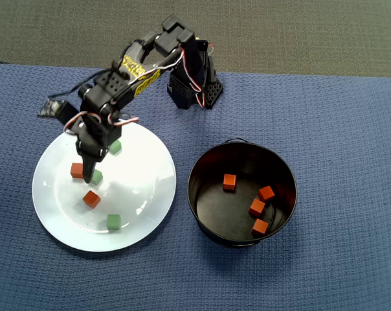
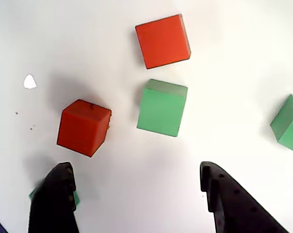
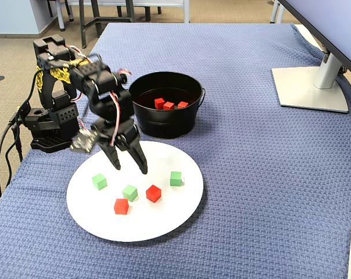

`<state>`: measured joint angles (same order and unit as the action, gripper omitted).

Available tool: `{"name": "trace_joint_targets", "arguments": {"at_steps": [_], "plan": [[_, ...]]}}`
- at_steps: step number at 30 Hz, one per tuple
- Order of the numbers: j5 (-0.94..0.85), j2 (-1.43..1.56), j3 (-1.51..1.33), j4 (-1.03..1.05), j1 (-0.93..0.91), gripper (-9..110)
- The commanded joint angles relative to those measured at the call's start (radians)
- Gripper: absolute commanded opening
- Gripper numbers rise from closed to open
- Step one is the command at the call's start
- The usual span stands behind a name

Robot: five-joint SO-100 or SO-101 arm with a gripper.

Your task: Pick up the red cubes from the white plate and place them in the black recipient

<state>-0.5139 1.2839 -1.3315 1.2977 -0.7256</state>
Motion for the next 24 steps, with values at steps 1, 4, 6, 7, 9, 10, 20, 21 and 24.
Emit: {"name": "trace_joint_targets", "arguments": {"at_steps": [1,4,6,7,9,10,20,21,24], "plan": [[-0.181,-0.034,0.127,0.032,-0.057,26],[-0.252,-0.051,0.17,0.028,-0.107,26],[-0.282,-0.057,0.172,0.029,-0.127,26],[-0.304,-0.066,0.169,0.031,-0.138,26],[-0.356,-0.091,0.17,0.029,-0.163,25],[-0.377,-0.106,0.175,0.028,-0.172,25],[-0.36,-0.225,0.258,-0.012,-0.201,24],[-0.35,-0.229,0.258,-0.02,-0.196,24],[-0.331,-0.25,0.265,-0.029,-0.181,24]]}}
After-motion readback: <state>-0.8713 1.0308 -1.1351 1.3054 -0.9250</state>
